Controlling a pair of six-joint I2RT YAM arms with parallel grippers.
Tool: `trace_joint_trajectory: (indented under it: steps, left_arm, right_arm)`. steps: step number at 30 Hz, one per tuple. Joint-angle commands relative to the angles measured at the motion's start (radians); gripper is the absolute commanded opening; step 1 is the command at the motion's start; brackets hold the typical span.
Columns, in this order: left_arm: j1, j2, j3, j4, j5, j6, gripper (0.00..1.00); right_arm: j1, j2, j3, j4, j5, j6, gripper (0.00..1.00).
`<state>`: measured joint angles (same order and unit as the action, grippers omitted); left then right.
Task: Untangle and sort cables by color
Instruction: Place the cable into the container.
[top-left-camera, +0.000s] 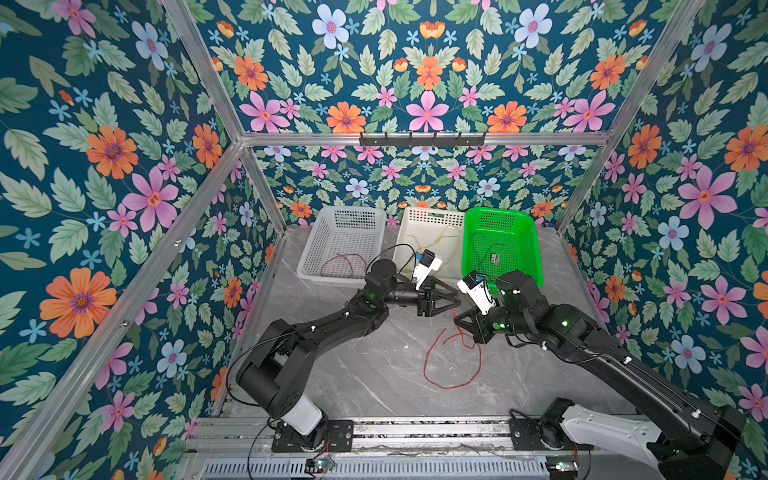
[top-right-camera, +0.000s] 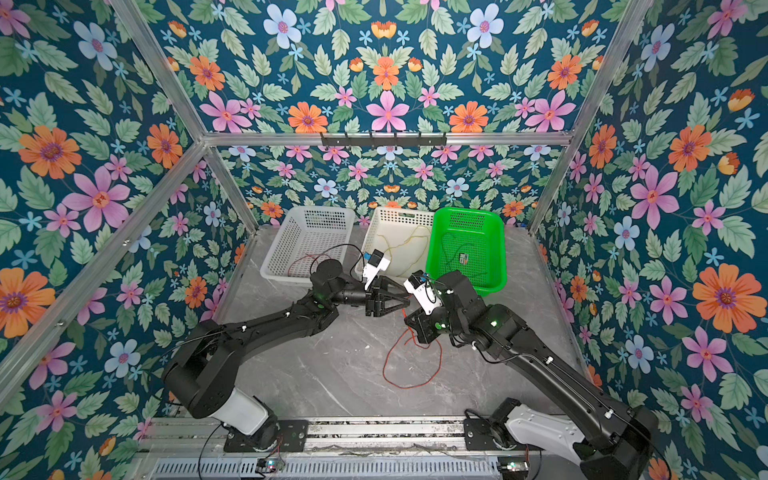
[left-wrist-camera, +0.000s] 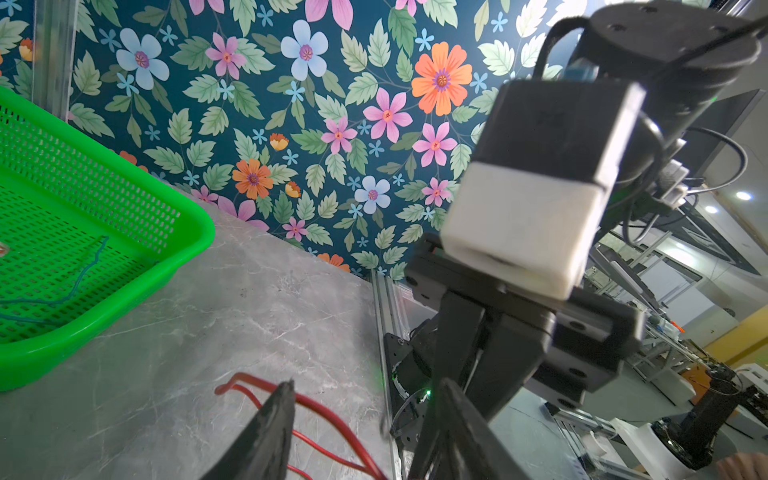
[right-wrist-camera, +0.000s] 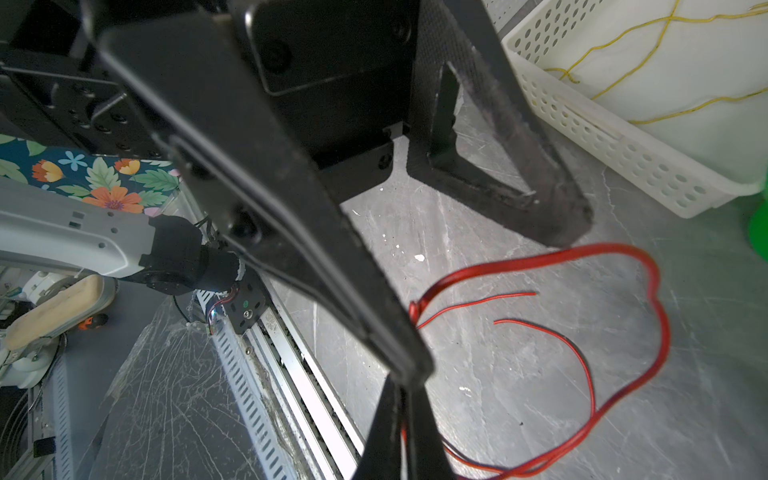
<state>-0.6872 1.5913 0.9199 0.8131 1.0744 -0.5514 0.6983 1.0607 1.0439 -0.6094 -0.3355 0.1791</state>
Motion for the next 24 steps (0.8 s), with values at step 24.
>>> trace_joint_trajectory:
  steps: [24]
  left_arm:
    - [-0.019,0.014,0.149,-0.465,-0.025,0.222,0.49]
  right_arm:
    - [0.001,-0.065,-0.036,0.011,0.075,-0.017,0.00]
